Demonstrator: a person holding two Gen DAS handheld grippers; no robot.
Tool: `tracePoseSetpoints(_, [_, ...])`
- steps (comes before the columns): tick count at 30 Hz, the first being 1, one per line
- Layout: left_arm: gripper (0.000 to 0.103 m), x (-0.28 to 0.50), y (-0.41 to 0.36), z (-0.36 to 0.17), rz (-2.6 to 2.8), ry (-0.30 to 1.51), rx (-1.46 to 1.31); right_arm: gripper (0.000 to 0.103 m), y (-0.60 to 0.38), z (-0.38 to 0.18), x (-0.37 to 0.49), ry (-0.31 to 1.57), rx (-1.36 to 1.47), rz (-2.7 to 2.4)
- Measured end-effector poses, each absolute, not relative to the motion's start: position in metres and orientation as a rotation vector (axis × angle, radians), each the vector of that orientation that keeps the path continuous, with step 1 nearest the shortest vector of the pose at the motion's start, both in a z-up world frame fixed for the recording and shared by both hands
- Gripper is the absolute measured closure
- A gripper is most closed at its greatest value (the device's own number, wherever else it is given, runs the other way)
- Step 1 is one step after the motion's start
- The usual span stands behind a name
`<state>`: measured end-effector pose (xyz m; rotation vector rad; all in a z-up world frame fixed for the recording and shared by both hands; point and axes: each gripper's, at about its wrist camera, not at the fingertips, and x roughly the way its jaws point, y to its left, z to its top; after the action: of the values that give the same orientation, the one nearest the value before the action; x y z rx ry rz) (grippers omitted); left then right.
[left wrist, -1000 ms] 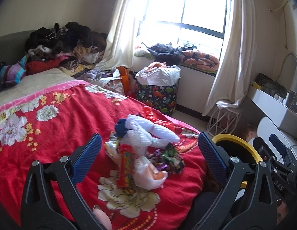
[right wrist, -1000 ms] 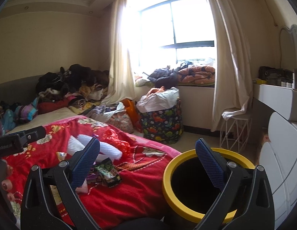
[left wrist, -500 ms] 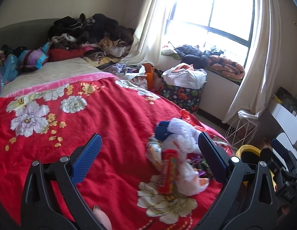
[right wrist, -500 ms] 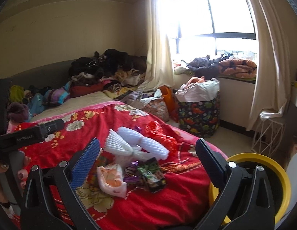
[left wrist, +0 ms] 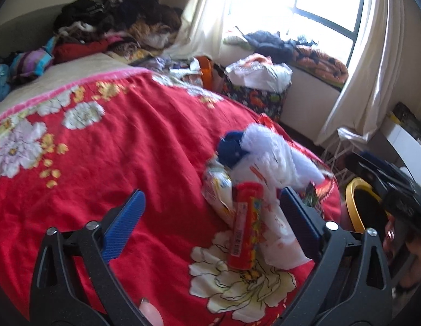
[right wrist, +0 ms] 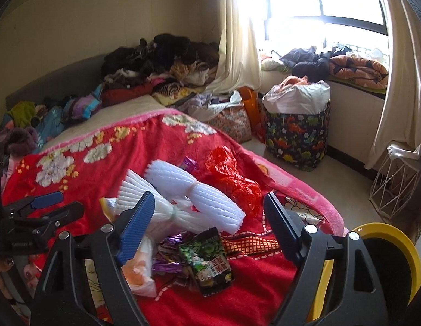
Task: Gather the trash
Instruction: 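Grasp the red candy tube with the left tool while the right tool grasps the white foam net, then carry the red tube with the left tool while the right tool carries the foam net to the bin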
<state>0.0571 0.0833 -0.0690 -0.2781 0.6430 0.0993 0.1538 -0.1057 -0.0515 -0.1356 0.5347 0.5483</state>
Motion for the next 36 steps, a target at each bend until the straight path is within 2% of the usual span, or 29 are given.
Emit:
tracePoseSetpoints(4, [0.03,0.066,0.078,-0.081,0.055,0.706,-0.296,0.031,-0.096,-0.065,0.179,0.603,-0.206,0.572])
tracePoseSetpoints(11, [0.04,0.077,0.071,-0.096,0.006,0.784,-0.321,0.031,-0.075,-0.085,0.211,0.696,-0.301,0.583])
tracePoseSetpoints(14, [0.042,0.082,0.072,-0.1,-0.007,0.807,-0.334,0.042,-0.066,-0.095,0.221,0.734,-0.342,0.595])
tracePoseSetpoints(15, [0.042,0.083,0.072,-0.101,-0.012,0.815,-0.341,0.05,-0.064,-0.097,0.222,0.741,-0.351,0.599])
tracePoseSetpoints(16, [0.049,0.085,0.073,-0.102,-0.014,0.825,-0.347,0.061,-0.061,-0.1,0.224,0.749,-0.361,0.602])
tracePoseSetpoints(17, [0.056,0.087,0.074,-0.104,-0.016,0.834,-0.353,0.064,-0.059,-0.103,0.224,0.753,-0.369,0.608])
tracePoseSetpoints(19, [0.06,0.09,0.074,-0.108,-0.029,0.858,-0.372,0.073,-0.058,-0.105,0.222,0.741,-0.37,0.622])
tracePoseSetpoints(22, [0.077,0.092,0.072,-0.11,-0.061,0.874,-0.385,0.076,-0.061,-0.101,0.214,0.706,-0.349,0.633])
tracePoseSetpoints(23, [0.079,0.092,0.069,-0.11,-0.069,0.872,-0.381,0.077,-0.063,-0.099,0.212,0.694,-0.335,0.636])
tracePoseSetpoints(29, [0.08,0.084,0.065,-0.097,-0.075,0.831,-0.366,0.08,-0.082,-0.075,0.195,0.616,-0.236,0.643])
tracePoseSetpoints(36, [0.08,0.068,0.07,-0.059,-0.043,0.698,-0.338,0.082,-0.111,-0.05,0.182,0.544,-0.125,0.614])
